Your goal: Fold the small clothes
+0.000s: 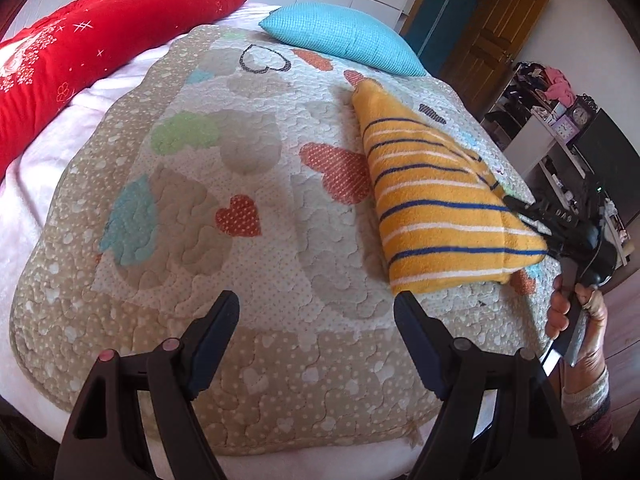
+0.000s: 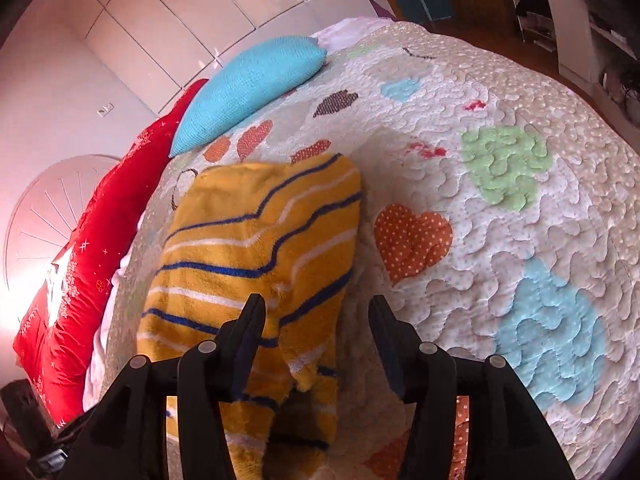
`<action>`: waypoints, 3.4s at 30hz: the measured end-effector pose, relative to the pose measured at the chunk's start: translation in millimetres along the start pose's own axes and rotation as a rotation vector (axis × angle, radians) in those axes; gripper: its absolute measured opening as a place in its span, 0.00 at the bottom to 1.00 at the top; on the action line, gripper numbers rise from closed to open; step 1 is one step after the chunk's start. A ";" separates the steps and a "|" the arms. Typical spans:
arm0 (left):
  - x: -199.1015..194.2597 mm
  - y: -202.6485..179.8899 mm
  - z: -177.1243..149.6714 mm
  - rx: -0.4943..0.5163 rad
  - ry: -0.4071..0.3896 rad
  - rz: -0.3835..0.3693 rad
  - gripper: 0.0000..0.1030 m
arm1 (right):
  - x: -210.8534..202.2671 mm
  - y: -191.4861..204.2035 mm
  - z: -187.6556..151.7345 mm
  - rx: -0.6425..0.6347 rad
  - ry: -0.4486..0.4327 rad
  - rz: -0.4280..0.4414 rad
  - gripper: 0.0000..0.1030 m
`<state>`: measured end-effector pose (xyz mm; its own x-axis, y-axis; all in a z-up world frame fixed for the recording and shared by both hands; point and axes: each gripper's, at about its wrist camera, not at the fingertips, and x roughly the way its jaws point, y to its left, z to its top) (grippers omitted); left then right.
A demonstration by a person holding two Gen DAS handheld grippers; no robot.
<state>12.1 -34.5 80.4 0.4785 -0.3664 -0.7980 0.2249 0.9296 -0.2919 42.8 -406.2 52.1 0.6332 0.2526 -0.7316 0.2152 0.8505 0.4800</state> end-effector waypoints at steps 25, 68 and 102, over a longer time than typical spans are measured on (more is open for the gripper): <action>145.1 -60.0 97.8 -0.017 0.182 -0.381 0.50 | 76.0 33.8 40.5 0.099 0.104 0.309 0.53; -129.8 3.4 -26.5 0.046 -0.632 0.280 1.00 | -12.7 78.2 -85.7 -0.055 0.003 0.148 0.64; -68.2 -21.0 -58.4 0.078 -0.304 0.309 1.00 | -28.5 122.8 -166.4 -0.321 -0.056 -0.235 0.79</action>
<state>-74.8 -26.7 110.2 0.7586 -0.0771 -0.6470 0.0896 0.9959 -0.0137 -72.5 -232.2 51.3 0.6358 0.0165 -0.7717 0.1210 0.9853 0.1207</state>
